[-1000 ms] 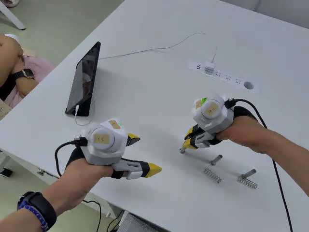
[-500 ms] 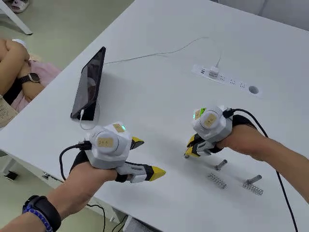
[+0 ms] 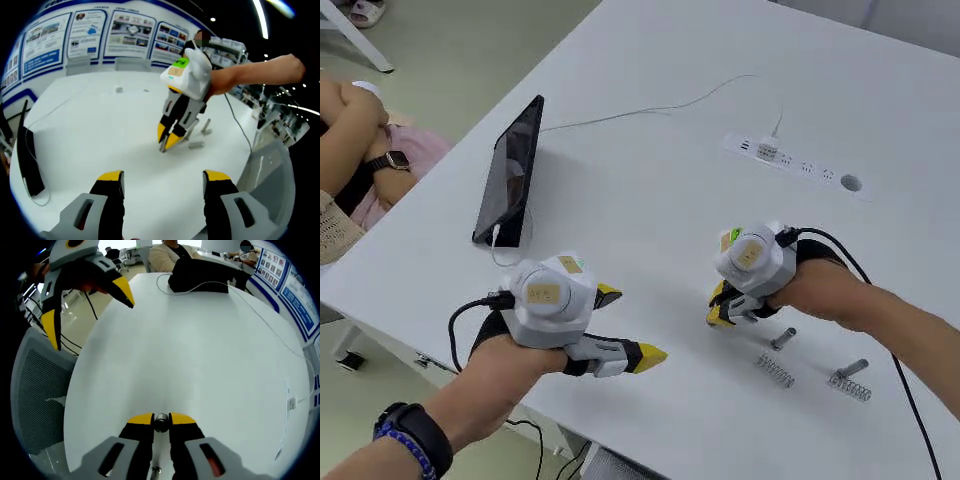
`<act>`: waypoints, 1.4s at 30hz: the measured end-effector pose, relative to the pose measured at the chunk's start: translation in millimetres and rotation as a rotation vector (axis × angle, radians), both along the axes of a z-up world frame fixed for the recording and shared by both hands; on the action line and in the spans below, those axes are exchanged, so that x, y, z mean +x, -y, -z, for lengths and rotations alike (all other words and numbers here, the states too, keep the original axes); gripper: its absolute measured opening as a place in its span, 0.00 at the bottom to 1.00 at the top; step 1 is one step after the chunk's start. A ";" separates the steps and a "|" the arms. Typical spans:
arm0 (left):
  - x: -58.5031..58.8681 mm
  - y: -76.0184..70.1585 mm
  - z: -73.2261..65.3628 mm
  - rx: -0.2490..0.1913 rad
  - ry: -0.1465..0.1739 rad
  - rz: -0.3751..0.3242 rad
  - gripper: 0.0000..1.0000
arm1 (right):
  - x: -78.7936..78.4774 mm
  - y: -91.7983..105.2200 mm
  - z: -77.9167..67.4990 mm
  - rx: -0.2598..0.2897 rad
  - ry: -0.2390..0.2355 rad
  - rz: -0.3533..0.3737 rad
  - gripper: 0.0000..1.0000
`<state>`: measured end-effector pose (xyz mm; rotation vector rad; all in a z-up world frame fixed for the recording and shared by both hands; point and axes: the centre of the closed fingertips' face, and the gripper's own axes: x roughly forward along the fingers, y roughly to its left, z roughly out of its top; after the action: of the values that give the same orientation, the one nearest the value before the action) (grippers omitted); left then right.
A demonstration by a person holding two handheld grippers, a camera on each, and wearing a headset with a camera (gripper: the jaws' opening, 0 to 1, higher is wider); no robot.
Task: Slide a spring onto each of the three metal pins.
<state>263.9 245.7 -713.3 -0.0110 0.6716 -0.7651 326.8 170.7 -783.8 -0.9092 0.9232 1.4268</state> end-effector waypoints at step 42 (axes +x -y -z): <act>-1.0 16.3 -18.5 0.009 0.038 0.059 0.66 | 4.1 39.4 -62.4 0.312 -0.006 0.432 0.45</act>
<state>262.9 229.4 -694.8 0.0316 0.6411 -0.8170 330.9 131.3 -721.4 -0.4389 0.8130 1.1556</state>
